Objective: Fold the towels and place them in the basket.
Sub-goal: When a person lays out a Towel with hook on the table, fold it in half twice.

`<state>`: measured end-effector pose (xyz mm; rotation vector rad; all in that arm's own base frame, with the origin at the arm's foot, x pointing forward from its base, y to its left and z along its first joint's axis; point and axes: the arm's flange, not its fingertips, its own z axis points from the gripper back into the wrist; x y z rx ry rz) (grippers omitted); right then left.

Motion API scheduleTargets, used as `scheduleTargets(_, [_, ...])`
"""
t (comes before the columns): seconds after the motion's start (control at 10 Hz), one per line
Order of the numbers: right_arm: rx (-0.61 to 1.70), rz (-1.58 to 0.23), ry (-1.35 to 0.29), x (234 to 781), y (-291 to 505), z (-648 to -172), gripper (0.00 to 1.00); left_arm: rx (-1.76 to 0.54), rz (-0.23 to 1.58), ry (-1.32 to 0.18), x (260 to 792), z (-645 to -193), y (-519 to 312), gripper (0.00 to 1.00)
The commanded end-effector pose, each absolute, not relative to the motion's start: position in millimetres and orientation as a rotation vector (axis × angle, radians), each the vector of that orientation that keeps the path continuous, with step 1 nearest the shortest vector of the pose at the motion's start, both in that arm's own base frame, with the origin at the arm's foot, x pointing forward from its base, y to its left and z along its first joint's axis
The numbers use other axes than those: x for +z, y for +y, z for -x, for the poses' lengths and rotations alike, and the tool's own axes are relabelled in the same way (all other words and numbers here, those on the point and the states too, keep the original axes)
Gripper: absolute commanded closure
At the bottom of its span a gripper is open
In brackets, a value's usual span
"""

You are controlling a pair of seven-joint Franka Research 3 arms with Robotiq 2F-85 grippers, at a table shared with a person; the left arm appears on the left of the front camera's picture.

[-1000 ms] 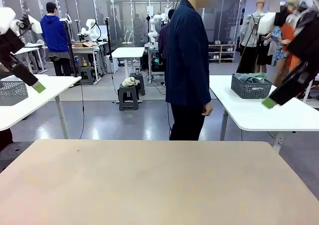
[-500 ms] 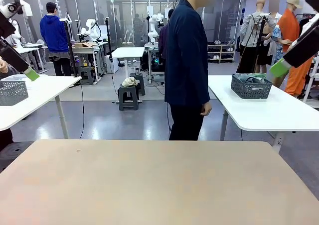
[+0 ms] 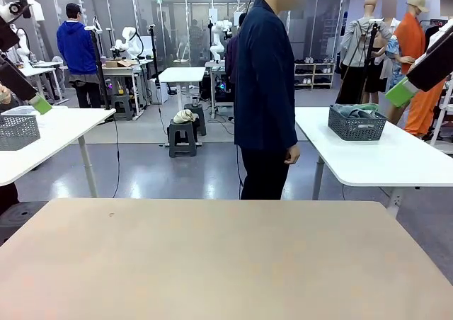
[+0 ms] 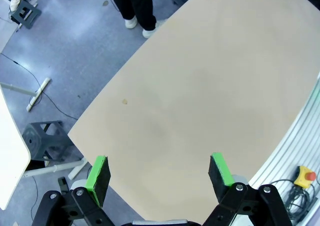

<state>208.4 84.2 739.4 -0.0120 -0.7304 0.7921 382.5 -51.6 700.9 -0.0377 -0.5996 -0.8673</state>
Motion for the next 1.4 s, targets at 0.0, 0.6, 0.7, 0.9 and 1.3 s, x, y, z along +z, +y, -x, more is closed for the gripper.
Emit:
scheduleTargets(0.0, [0.794,0.022,-0.736,737,84,-211,0.00,-0.866,0.040,-0.620,699,-383,-52,0.00])
scheduleTargets(0.6, [0.896,-0.010,-0.735,793,44,-181,0.00,-0.932,0.126,-0.652,752,-366,-8,0.00])
scheduleTargets(0.7, [0.891,0.007,-0.737,803,36,-177,0.00,-0.947,0.126,-0.654,760,-365,-1,0.00])
scheduleTargets(0.9, [0.904,-0.009,-0.741,817,24,-159,0.00,-0.963,0.147,-0.666,786,-351,14,0.00])
scheduleTargets(1.3, [0.908,-0.047,-0.785,838,3,-127,0.00,-0.984,0.144,-0.704,822,-326,28,0.00])
